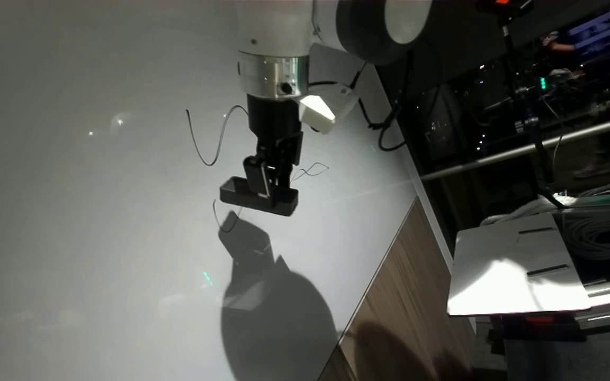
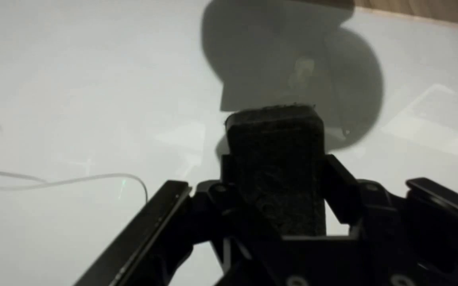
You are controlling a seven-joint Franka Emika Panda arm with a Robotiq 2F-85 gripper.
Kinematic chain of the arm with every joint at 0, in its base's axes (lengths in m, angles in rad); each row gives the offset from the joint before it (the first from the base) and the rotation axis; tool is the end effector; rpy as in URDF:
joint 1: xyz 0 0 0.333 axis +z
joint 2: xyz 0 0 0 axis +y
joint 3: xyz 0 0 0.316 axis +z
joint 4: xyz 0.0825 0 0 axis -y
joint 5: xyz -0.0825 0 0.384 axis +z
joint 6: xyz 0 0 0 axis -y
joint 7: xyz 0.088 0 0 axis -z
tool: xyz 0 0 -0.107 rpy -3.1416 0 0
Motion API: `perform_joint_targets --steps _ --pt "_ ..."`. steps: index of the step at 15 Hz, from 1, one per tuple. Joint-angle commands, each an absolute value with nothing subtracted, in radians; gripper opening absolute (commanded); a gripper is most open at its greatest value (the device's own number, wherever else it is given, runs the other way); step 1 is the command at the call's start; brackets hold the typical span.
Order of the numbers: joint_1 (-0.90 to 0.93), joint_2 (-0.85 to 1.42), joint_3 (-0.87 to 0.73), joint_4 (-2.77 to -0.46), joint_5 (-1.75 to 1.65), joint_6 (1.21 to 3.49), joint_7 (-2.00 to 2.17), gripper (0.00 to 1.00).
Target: Use the eraser to erase the board
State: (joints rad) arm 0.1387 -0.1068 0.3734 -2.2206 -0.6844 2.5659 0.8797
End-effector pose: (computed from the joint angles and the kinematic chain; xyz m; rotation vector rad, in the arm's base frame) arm 0.4681 0.2790 0.4629 2.8381 0.1996 0.9679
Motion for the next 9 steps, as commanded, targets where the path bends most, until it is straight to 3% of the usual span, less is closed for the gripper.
perform_joint_targets --steps 1,6,9 --pt "0.155 -0.052 0.36 -2.06 -0.799 2.521 0.932 0.3" --pt "0.144 -0.064 0.405 -1.986 -1.025 2.512 1.074 0.3" --pt "0.177 -0.043 0.354 -1.948 -1.113 2.494 1.107 0.3"
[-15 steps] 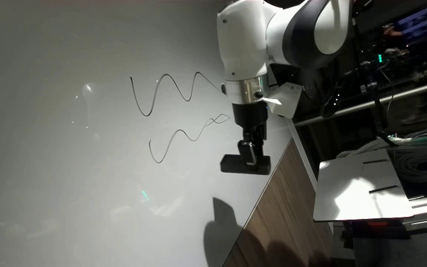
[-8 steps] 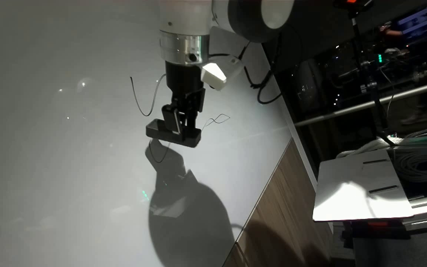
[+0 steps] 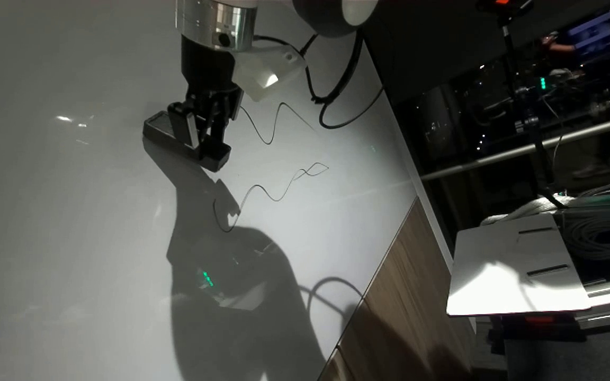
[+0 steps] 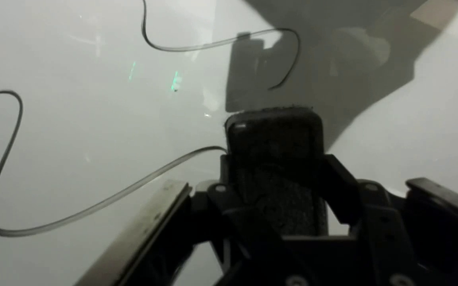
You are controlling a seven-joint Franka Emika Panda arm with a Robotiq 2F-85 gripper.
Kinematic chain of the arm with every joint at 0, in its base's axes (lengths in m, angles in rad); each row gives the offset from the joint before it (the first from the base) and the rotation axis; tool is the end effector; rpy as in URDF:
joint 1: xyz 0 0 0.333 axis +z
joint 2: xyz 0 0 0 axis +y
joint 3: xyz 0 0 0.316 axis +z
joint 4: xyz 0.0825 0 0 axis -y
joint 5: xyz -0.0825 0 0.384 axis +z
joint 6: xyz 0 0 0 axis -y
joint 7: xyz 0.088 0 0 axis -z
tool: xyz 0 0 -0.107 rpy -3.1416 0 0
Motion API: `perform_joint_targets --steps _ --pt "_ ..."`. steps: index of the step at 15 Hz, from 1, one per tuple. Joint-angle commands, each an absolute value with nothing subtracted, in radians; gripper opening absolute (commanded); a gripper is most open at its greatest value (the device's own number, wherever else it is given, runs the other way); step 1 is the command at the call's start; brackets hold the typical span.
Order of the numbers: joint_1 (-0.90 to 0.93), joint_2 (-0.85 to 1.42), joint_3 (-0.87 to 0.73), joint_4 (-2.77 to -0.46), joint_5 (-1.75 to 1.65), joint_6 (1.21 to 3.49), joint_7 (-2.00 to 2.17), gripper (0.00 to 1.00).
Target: Use the eraser to erase the board
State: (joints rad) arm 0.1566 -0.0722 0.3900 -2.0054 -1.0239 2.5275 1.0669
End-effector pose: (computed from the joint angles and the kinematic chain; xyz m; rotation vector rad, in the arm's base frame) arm 0.4882 0.3136 0.5477 2.6061 0.2394 1.3611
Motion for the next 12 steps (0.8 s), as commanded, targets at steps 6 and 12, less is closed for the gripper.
perform_joint_targets --steps 6,12 --pt "0.151 0.023 0.245 -1.887 -1.097 2.538 1.065 0.3" --pt "0.127 -0.001 0.192 -1.927 -0.967 2.614 0.988 0.3"
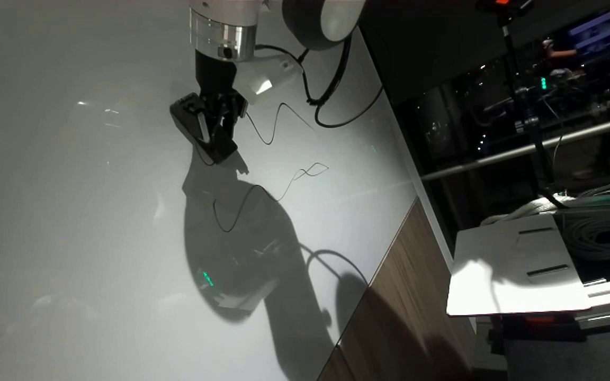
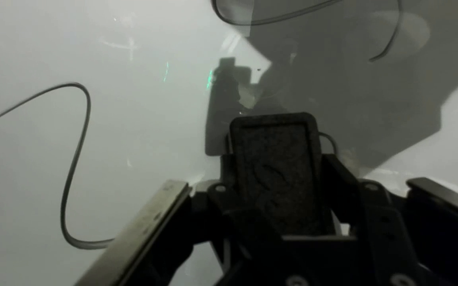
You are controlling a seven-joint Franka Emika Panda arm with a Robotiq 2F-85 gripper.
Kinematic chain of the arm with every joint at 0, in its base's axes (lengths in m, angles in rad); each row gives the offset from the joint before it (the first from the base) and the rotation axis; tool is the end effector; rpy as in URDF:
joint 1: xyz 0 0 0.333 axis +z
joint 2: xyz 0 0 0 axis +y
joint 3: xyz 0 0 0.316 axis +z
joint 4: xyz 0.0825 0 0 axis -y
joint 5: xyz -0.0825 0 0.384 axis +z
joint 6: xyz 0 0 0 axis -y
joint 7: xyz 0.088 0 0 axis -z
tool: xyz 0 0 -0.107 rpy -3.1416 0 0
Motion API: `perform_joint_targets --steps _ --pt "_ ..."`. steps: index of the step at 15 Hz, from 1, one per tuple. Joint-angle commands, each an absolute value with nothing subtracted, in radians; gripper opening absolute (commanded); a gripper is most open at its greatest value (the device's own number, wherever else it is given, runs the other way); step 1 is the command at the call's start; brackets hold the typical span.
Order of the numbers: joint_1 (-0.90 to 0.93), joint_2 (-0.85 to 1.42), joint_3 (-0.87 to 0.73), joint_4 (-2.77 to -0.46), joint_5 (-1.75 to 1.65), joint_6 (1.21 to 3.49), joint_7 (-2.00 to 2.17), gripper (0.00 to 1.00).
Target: Use the eraser to erase the board
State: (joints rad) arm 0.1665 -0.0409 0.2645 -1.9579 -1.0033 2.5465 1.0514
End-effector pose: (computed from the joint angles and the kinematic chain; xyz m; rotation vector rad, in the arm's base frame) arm 0.5316 0.2589 0.5582 2.6075 0.0848 1.3521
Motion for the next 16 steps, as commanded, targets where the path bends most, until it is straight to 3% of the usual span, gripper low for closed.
perform_joint_targets --steps 1,9,16 --pt "0.117 -0.017 0.176 -1.946 -0.94 2.63 0.967 0.3" --pt "0.034 -0.173 0.037 -2.159 -0.889 2.713 0.943 0.3" --pt "-0.079 -0.186 -0.205 -2.181 -0.814 2.884 0.767 0.3"
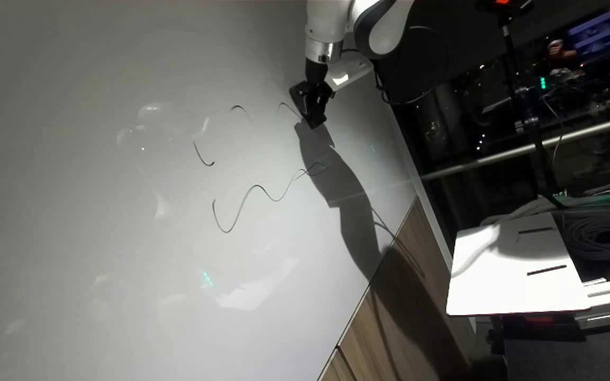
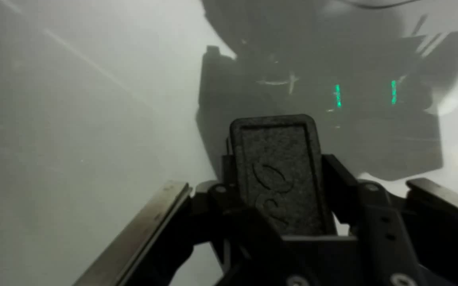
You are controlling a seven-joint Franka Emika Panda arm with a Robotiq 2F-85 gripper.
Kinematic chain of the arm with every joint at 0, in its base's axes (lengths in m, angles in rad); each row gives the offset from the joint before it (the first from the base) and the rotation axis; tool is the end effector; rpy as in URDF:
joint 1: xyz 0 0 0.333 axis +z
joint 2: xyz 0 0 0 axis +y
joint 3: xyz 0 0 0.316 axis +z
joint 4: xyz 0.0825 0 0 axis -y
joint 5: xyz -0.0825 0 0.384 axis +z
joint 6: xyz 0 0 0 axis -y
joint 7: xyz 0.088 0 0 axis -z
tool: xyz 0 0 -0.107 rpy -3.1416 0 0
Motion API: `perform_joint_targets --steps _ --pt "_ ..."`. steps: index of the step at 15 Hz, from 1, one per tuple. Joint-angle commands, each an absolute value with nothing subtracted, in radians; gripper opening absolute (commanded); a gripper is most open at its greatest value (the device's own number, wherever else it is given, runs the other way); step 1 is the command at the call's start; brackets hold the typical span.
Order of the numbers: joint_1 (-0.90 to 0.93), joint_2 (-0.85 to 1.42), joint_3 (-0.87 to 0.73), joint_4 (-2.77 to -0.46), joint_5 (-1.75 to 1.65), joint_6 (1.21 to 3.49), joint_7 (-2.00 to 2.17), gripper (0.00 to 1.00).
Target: Use the eraser to erase the board
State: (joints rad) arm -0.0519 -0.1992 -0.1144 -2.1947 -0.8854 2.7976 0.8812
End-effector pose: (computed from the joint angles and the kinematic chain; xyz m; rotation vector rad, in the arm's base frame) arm 0.5315 -0.0562 0.5493 2.5426 -0.4264 1.2485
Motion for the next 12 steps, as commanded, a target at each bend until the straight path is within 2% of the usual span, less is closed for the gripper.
perform_joint_targets --steps 1,7,12 --pt "-0.08 -0.179 -0.231 -2.186 -0.79 2.906 0.739 0.3" --pt "0.02 -0.214 -0.25 -2.409 -0.645 3.01 0.635 0.3" --pt "0.12 -0.226 -0.276 -2.451 -0.6 2.992 0.559 0.3"
